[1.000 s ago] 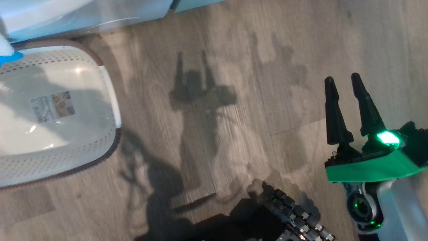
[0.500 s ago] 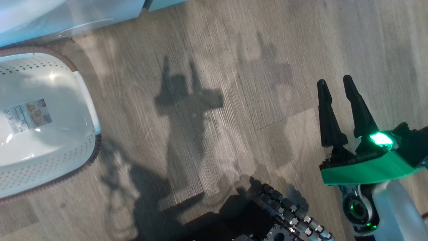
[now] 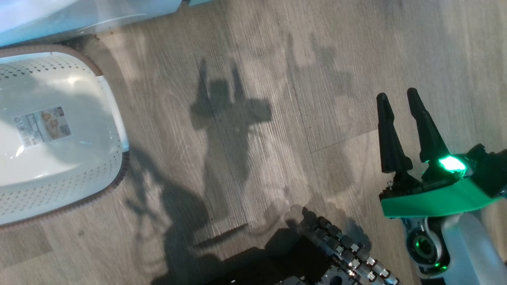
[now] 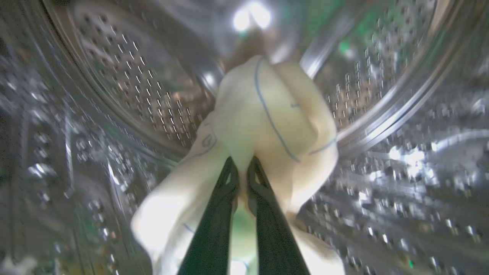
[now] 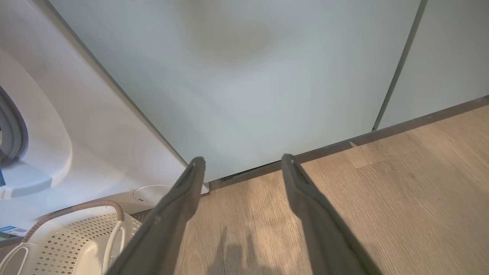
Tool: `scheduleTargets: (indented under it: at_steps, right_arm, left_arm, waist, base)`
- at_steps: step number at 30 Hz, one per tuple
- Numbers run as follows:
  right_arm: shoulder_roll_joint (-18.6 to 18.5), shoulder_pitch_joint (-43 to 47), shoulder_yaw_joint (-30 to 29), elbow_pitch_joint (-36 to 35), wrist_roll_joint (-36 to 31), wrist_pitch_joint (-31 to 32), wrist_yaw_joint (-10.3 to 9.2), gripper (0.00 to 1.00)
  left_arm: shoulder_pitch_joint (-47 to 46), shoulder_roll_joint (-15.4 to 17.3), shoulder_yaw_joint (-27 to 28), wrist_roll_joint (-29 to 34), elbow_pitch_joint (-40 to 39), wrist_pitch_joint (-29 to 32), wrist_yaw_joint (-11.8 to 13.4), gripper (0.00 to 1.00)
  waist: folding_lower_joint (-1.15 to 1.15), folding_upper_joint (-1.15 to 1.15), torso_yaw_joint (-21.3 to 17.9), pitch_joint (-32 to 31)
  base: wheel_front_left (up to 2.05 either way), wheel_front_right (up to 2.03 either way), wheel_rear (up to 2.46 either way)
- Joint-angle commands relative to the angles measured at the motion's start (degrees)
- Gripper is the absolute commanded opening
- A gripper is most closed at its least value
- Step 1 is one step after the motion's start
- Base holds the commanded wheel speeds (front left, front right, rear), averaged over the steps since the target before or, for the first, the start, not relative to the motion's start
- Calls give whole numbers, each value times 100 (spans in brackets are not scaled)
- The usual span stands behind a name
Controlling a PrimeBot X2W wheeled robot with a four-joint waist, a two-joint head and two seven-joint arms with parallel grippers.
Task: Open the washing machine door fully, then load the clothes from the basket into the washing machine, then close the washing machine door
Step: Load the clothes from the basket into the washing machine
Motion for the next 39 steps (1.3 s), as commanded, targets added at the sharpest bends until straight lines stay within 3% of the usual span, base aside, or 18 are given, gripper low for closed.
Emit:
scheduleTargets:
  at_steps: [1,10,11,12,13,14,15,19,30,39]
  right_arm:
    - [-55,30,19,-151,-39,-38,-16,100]
    - [-55,-54,52,-81,-29,-38,-16,100]
    - [-55,-60,53,-72,-7,-38,-16,100]
    - [-55,-60,53,-72,-7,-38,-16,100]
    - [-55,-63,48,-58,-2,-38,-16,100]
    - [-55,-62,36,-51,8,-38,-16,100]
    - [-55,-58,19,-46,11,-38,-16,100]
    - [-55,-19,-88,-17,-26,-38,-16,100]
    - [-55,128,-362,41,-425,-38,-16,100]
    - [-55,273,-466,81,-889,-38,-16,100]
  left_arm:
    - [108,251,72,-84,-143,162,-29,0]
    - [531,114,173,-518,-48,921,-54,0]
    - [575,100,187,-562,-48,939,-69,23]
    - [575,100,187,-562,-48,939,-69,23]
    - [617,82,222,-611,-50,914,-65,44]
    - [663,67,246,-644,-46,883,-58,95]
    - [719,62,227,-643,-41,871,-72,100]
    - [966,-42,162,-618,-36,664,-43,100]
    - [2351,-757,207,-784,-503,-530,188,100]
    - [4551,-1458,332,-729,-2422,-1356,922,100]
  waist:
    - [0,0,33,-14]
    - [0,0,94,-133]
    - [0,0,89,-167]
    - [0,0,89,-167]
    - [0,0,83,-203]
    - [0,0,80,-241]
    - [0,0,80,-282]
    - [0,0,131,-489]
    - [0,0,639,-1232]
    - [0,0,1195,-1755]
  base:
    - [0,0,0]
    - [0,0,0]
    - [0,0,0]
    - [0,0,0]
    - [0,0,0]
    - [0,0,0]
    - [0,0,0]
    - [0,0,0]
    - [0,0,0]
    - [0,0,0]
